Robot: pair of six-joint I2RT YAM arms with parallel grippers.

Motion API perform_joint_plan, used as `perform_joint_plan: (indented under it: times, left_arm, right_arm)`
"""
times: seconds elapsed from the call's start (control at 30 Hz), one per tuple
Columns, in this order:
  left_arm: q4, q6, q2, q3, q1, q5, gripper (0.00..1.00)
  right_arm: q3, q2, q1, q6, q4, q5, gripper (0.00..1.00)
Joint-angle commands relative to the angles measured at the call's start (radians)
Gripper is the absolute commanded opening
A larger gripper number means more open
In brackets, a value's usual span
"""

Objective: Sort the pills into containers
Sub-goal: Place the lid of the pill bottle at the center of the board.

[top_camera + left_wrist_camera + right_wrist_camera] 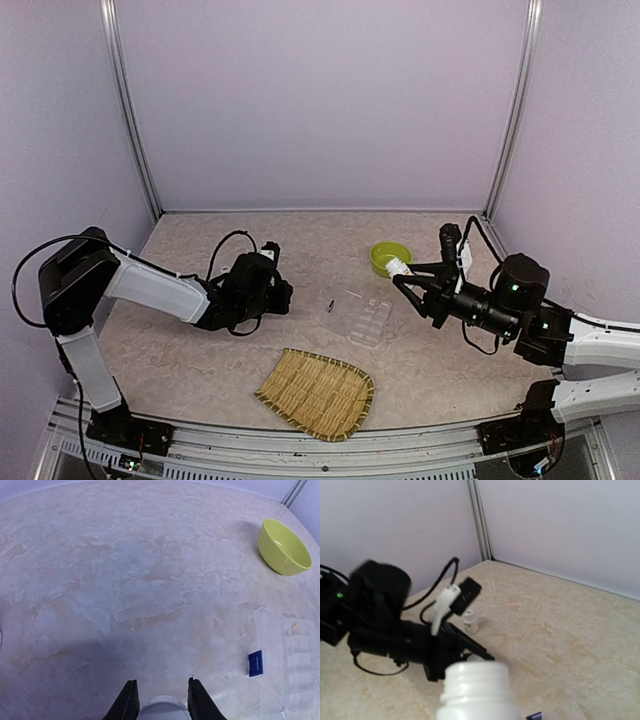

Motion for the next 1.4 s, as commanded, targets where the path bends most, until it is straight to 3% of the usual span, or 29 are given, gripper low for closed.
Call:
perform_joint_plan:
  times: [0.0,0.1,0.5,0.73,0.97,1.37]
  left_arm:
    - [0.015,0.017,0.056,0.026,0.017,-0.035,0.12]
    - [0.012,0.017,0.092,0.046,0.021,-0.019,0.19]
    - [0.039,0.005,0.175,0.069,0.043,0.063,0.24]
    - [0.041,0.002,0.174,0.068,0.046,0.089,0.45]
    - [0.035,-0.004,0.13,0.06,0.049,0.1,0.52]
    - [-0.001,-0.015,-0.026,0.038,0.052,0.161,0.93]
  right_arm:
    - [0.018,-0.02,-0.004,0.005,-0.014,-0.001,0.14]
    - [0.022,-0.02,-0.004,0.003,-0.019,-0.001,0.14]
    - [0.008,-0.032,-0.003,0.006,-0.023,0.007,0.14]
    - [-0.006,-0.04,-0.004,0.01,-0.018,0.009,0.14]
    - [-0.034,-0.044,-0.004,0.002,-0.009,0.016,0.14]
    - [-0.168,-0.058,-0.003,-0.015,0.138,-0.051,0.14]
